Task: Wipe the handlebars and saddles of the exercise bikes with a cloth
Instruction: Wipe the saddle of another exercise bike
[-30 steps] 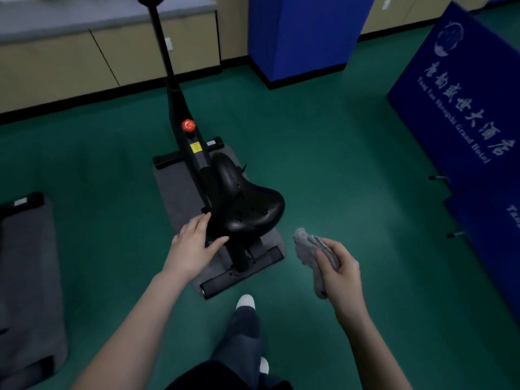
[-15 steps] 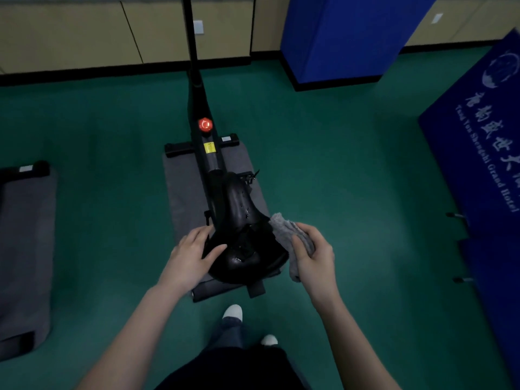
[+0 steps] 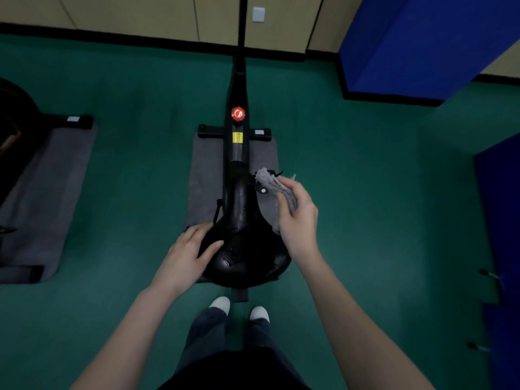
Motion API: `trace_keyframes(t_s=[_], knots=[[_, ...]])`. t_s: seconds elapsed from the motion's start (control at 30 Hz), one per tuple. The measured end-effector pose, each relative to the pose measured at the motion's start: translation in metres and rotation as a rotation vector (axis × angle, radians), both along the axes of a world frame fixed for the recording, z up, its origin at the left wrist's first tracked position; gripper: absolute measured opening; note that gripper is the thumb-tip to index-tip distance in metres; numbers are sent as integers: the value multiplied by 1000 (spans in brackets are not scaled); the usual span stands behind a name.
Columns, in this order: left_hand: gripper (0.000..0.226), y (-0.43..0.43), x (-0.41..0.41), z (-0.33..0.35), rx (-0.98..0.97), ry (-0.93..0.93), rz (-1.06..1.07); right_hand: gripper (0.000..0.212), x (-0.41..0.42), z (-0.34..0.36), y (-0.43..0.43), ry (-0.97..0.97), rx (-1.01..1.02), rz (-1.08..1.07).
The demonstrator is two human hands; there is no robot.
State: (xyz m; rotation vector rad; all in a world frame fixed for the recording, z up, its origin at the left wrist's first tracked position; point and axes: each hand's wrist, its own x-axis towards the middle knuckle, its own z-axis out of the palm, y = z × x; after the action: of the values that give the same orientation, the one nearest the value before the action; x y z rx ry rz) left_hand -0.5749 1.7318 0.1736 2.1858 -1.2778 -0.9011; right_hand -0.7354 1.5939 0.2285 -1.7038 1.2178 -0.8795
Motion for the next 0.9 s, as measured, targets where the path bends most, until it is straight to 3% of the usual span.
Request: trace_keyframes(t_s=[0.23,0.43,0.9], knots=[[70,9,-25,-7,-10,30,177,26,1,-16,-37,-5,-54,152],[66,9,-34,-13,-65,4,247,26,18,-33,-52,11,-127,329],[62,11,-24,-20,-145,34,252,37,26,-62,-34,370,-529,906]])
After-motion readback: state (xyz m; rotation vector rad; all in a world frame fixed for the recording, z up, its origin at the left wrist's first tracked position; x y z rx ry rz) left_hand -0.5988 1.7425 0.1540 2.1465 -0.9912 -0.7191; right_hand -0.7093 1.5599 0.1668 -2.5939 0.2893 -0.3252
